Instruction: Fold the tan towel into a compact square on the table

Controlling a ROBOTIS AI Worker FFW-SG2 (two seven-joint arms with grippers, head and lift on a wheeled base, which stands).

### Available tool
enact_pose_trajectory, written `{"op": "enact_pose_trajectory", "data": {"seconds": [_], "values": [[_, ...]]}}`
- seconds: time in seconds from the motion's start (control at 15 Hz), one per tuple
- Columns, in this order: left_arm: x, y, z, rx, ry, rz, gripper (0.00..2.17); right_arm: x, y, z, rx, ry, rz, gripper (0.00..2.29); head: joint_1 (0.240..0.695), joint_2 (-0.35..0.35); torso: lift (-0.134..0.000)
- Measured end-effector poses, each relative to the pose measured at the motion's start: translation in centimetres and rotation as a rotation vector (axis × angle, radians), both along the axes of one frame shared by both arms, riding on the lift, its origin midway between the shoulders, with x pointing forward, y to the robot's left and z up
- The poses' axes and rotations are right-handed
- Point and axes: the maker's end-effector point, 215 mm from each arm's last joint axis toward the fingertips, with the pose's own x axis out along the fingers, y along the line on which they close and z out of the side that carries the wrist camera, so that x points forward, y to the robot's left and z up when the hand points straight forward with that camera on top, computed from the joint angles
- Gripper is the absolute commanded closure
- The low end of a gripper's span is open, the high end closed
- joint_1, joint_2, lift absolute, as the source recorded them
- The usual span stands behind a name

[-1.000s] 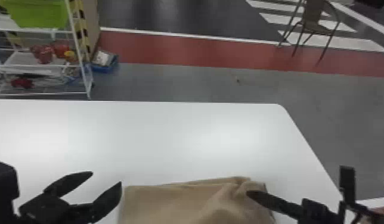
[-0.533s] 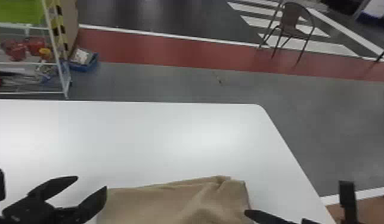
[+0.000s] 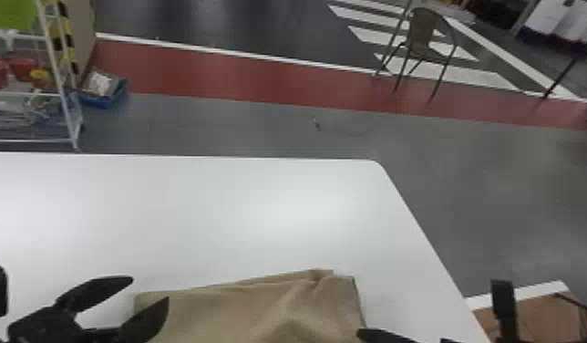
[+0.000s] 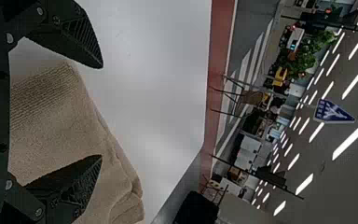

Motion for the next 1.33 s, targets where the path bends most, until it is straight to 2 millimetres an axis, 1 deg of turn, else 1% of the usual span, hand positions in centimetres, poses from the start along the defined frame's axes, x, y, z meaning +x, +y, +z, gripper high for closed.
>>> {"op": "enact_pose_trajectory", "data": {"seconds": [0.27, 0.4, 0.47, 0.6, 0.73, 0.87, 1.0, 1.13, 1.27, 1.33], "values": [[2.3, -1.2, -1.9, 0.051, -0.035, -0.005, 0.27, -0.4, -0.7, -1.1, -0.007, 0.009, 0.005, 0.85, 0.695, -0.350, -0.123], [3.1, -1.2, -2.5, 0.066, -0.038, -0.009, 0.40, -0.5, -1.1, -1.2, -0.013, 0.012, 0.002, 0.85, 0.695, -0.350, -0.123], [3.2, -1.2, -2.5, 0.068, -0.039, -0.014, 0.41, -0.5, -1.3, -1.2, -0.016, 0.012, 0.000, 0.85, 0.695, -0.350, -0.123], [3.0, -1.1, -2.4, 0.064, -0.033, -0.025, 0.41, -0.5, -1.6, -1.0, -0.016, 0.015, -0.006, 0.85, 0.695, -0.350, -0.123], [2.3, -0.7, -2.2, 0.059, -0.014, -0.037, 0.41, -0.2, -1.8, -0.8, -0.012, 0.017, -0.013, 0.85, 0.695, -0.350, -0.123], [1.4, 0.0, -2.7, 0.064, 0.032, -0.051, 0.41, 0.0, -1.9, -0.5, -0.008, 0.021, -0.017, 0.85, 0.695, -0.350, -0.123], [1.2, 0.7, -3.1, 0.076, 0.055, -0.050, 0.42, 0.1, -1.8, -0.3, -0.001, 0.022, -0.018, 0.85, 0.695, -0.350, -0.123], [1.2, 0.9, -3.2, 0.084, 0.058, -0.046, 0.42, 0.1, -1.6, -0.2, 0.004, 0.022, -0.016, 0.85, 0.695, -0.350, -0.123], [1.3, 0.7, -3.3, 0.094, 0.059, -0.049, 0.60, 0.1, -1.7, -0.1, 0.009, 0.018, -0.018, 0.85, 0.695, -0.350, -0.123], [1.2, 0.5, -3.5, 0.099, 0.064, -0.052, 0.60, 0.1, -1.9, 0.0, 0.010, 0.016, -0.023, 0.85, 0.695, -0.350, -0.123]]}}
